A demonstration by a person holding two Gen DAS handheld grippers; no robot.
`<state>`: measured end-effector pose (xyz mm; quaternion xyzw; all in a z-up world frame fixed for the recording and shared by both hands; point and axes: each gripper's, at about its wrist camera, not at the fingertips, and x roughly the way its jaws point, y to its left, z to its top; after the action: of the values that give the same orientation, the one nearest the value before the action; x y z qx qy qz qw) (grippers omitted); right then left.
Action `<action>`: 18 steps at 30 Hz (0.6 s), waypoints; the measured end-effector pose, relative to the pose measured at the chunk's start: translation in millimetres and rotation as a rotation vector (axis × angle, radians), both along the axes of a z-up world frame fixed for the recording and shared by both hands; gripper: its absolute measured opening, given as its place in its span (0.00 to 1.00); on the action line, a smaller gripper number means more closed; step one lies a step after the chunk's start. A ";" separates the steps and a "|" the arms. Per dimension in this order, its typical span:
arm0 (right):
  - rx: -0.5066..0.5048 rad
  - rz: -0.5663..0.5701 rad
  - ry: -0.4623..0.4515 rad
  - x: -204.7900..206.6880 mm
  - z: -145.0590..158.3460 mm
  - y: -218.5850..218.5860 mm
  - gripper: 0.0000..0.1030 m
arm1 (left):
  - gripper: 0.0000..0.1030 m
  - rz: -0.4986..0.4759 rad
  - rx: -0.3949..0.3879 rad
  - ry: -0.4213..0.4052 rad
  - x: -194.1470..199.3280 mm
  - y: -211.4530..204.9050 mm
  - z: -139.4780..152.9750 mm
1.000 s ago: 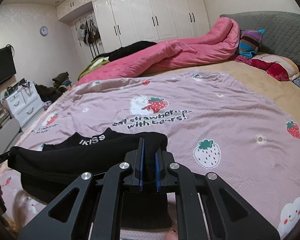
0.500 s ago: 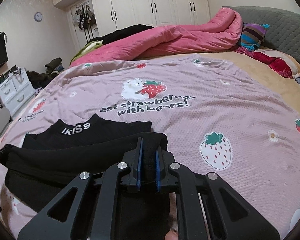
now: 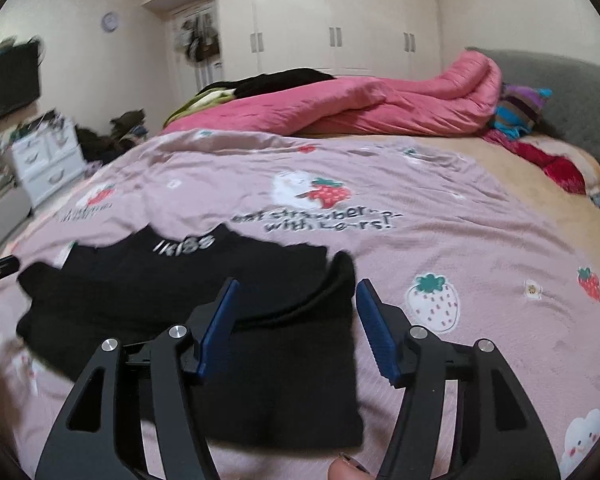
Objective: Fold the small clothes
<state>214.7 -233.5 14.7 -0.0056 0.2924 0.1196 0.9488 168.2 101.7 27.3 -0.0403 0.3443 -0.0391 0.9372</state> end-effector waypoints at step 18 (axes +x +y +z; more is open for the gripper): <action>-0.077 0.039 0.247 75.3 -56.1 25.4 0.15 | 0.11 -0.014 0.132 0.126 54.0 -20.6 -51.1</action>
<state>290.0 -208.1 -41.4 -0.0330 0.4112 0.1266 0.9021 222.2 81.1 -23.7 0.0218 0.4045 -0.0203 0.9141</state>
